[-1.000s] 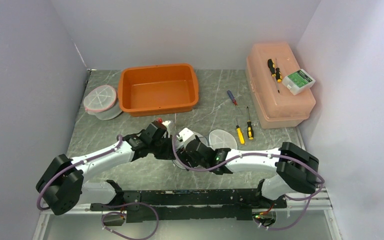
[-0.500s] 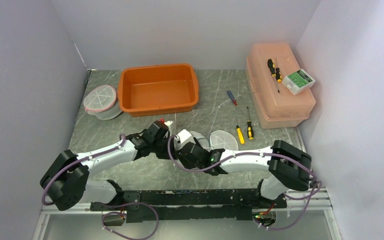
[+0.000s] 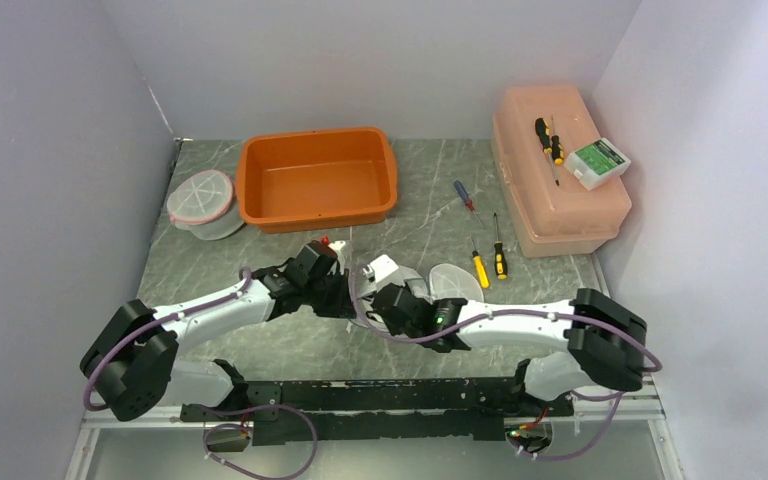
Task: Unzip the laundry bag and remove the bra
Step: Pick up the bra from the laundry bag.
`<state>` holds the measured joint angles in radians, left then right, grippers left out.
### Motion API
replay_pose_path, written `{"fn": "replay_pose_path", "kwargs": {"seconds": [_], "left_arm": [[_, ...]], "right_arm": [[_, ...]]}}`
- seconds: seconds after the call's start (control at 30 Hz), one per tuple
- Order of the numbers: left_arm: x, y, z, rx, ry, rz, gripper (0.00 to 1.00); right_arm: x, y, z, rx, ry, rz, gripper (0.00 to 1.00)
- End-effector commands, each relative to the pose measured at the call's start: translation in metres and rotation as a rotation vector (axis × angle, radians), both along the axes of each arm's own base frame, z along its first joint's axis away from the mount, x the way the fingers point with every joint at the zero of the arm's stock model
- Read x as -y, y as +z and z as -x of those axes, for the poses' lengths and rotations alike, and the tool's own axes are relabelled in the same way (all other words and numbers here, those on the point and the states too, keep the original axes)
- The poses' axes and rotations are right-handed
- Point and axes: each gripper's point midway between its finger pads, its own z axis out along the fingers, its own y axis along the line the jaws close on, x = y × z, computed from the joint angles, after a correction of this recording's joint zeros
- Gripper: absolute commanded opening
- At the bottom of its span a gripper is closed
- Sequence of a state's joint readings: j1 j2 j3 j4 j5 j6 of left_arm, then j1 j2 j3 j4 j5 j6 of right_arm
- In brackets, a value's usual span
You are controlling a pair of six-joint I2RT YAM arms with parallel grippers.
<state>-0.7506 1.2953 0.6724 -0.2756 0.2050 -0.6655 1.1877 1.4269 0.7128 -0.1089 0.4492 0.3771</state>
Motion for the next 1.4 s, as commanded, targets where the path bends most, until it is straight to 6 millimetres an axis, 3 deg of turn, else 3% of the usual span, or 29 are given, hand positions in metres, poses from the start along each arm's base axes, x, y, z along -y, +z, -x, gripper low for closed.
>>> {"fn": "replay_pose_path", "kwargs": {"seconds": [0.0, 0.13, 0.4, 0.57, 0.8, 1.07, 1.37], "left_arm": [[0.008, 0.016, -0.01, 0.057, -0.017, 0.018, 0.03], [0.008, 0.011, -0.012, 0.055, -0.019, 0.005, 0.03], [0.014, 0.01, -0.015, 0.052, -0.027, 0.021, 0.03], [0.024, 0.017, -0.02, 0.06, -0.039, 0.053, 0.03], [0.036, 0.022, -0.024, 0.062, -0.056, 0.09, 0.03], [0.04, 0.022, -0.025, 0.059, -0.064, 0.103, 0.03], [0.04, 0.026, -0.024, 0.063, -0.066, 0.11, 0.03]], "right_arm": [[0.018, 0.018, -0.002, 0.025, -0.043, -0.009, 0.0], [0.026, 0.033, -0.003, 0.039, -0.077, -0.093, 0.0], [0.037, 0.031, -0.001, -0.012, -0.077, -0.215, 0.0], [0.03, 0.041, 0.004, -0.013, -0.038, -0.275, 0.46], [0.021, 0.065, 0.003, 0.015, -0.005, -0.329, 0.62], [0.012, 0.078, -0.007, 0.053, 0.005, -0.286, 0.69], [0.003, 0.049, -0.017, 0.025, -0.007, -0.155, 0.69]]}}
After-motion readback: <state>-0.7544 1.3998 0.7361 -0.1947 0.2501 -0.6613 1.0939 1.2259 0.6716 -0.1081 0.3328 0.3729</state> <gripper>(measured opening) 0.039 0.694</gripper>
